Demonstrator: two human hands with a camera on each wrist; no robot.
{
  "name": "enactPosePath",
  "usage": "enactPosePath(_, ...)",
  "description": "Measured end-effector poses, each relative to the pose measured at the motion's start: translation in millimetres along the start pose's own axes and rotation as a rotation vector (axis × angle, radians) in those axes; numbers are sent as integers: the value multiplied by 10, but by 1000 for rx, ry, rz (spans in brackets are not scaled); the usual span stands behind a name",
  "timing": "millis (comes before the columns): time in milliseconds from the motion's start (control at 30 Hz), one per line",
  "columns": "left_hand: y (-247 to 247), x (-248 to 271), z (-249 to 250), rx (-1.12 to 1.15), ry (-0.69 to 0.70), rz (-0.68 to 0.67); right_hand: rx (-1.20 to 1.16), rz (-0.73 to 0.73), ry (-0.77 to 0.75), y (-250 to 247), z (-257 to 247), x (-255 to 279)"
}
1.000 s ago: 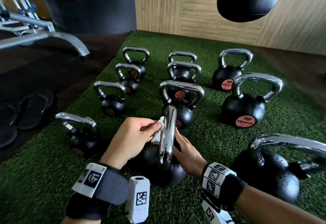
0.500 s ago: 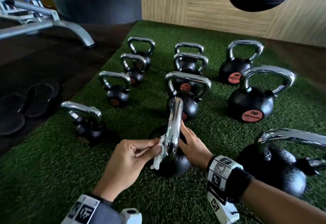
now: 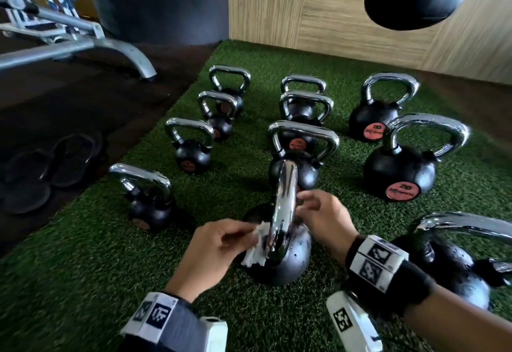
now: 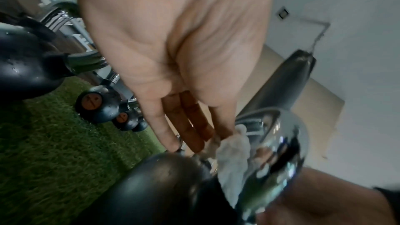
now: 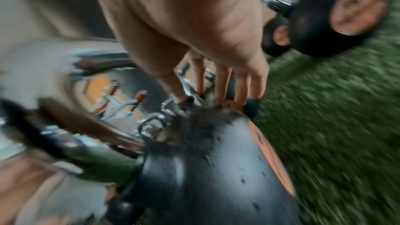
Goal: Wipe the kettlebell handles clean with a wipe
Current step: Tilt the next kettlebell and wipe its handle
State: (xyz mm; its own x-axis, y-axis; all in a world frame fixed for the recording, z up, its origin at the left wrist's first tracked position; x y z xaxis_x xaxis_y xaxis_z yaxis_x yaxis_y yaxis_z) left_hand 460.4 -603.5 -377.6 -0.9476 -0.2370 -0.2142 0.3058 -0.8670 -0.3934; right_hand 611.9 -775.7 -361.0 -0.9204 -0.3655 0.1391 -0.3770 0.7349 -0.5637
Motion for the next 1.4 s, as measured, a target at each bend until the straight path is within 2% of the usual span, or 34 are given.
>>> enactPosePath(67,-99,-39,56,127,-26,56,135,246,-244,-211,-353,151)
enactPosePath(133,-165,-68,109,346,-65,114,129,304,-478,-299,-718,369)
enactPosePath(233,-198,-105,233,666,-87,143,201,167,-691,-290,-1063,606)
enactPosePath(333,-204,-142,371,817,-82,137,182,-74,-744,-210,-1210,689)
enactPosePath(467,-167,-182,435,870,-102,169,101,-56,-733,-240,-1260,713)
enactPosePath(700,-136,-217,451,749,-102,169,-21,-47,-613,-248,-1167,690)
enactPosePath(767,-151,-202,389,598,-81,120,-113,-25,-570,-286,-1111,634)
enactPosePath(833,-174,-193,221,347,-76,71,-166,12,-531,-365,-1044,540)
enactPosePath(967,214,-126,-240,-198,-110,-289,-165,138,-373,-519,-710,224)
enactPosePath(1000,364,-129,-322,-306,-99,-337,-184,158,-314,-519,-597,144)
enactPosePath(1033,506,-147,-397,-407,-70,-334,-197,175,-259,-509,-478,73)
enactPosePath(1100,692,-232,-433,-516,9,-201,-212,206,-173,-475,-251,-42)
enactPosePath(1167,745,-288,-421,-509,100,-34,-235,226,-101,-437,-50,-132)
enactPosePath(1233,741,-308,-414,-496,197,69,-256,240,-47,-389,116,-214)
enactPosePath(1333,718,-326,-401,-474,279,89,-241,256,6,-300,278,-322)
enactPosePath(1400,656,-351,-435,-360,284,67,-227,249,16,-237,333,-377)
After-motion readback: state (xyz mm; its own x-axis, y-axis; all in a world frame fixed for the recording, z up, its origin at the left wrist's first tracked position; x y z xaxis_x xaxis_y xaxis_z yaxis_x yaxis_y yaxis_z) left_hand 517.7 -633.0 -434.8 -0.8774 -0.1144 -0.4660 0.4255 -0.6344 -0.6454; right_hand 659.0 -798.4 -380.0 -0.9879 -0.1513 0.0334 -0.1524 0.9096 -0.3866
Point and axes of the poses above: each hand's wrist, its own x-axis away from the middle knuckle, its own y-axis out of the palm, z = x × y, the point moved 6 cm from there along -x, towards the middle knuckle, and after that the axes turned 4 degrees about y, right-handed, at the moved point
